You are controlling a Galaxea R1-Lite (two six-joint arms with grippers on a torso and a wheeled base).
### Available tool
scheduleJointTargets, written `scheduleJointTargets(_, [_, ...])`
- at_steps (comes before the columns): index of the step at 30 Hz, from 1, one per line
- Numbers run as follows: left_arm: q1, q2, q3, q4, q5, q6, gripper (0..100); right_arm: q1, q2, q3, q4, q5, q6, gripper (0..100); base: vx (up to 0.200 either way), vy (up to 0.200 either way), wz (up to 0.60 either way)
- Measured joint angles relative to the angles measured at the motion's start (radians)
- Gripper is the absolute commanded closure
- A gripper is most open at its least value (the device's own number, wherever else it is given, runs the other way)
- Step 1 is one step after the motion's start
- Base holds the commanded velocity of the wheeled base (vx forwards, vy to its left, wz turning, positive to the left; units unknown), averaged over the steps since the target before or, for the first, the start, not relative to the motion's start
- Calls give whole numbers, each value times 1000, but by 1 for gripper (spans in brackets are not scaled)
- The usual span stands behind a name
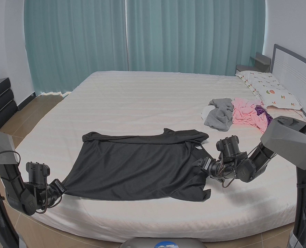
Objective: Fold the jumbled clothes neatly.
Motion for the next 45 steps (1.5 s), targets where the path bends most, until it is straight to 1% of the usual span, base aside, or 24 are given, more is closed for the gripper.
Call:
scheduleJointTargets(1, [-1,0,0,0,0,-1,100,0,6,-11,9,-21,-17,100,0,0,0])
scheduleJointTargets(6, [-10,1,1,-1,0,-3,100,1,35,-54,25,-88,-64,100,0,0,0])
scheduleJointTargets(9, [-12,2,1,-3,0,-3,100,1,52,-86,27,-103,-69,100,0,0,0])
scheduleJointTargets(15, [-15,3,-8,-6,0,-10,100,-27,57,-164,26,-101,-54,100,0,0,0])
scheduleJointTargets(20, [-24,11,-23,-8,0,-45,100,-49,65,-250,26,-96,-33,100,0,0,0])
scheduleJointTargets(29, [-51,32,-42,-8,-14,-84,100,-52,123,-371,52,-94,-30,100,0,0,0])
scheduleJointTargets(36, [-62,42,-45,-8,-15,-91,100,-55,187,-508,95,-106,-33,100,0,0,0])
scheduleJointTargets(39, [-57,43,-49,-15,-13,-89,100,-57,218,-547,100,-111,-38,100,0,0,0])
scheduleJointTargets(45, [-17,33,-54,-63,-12,-81,100,-61,273,-573,89,-136,-47,100,0,0,0])
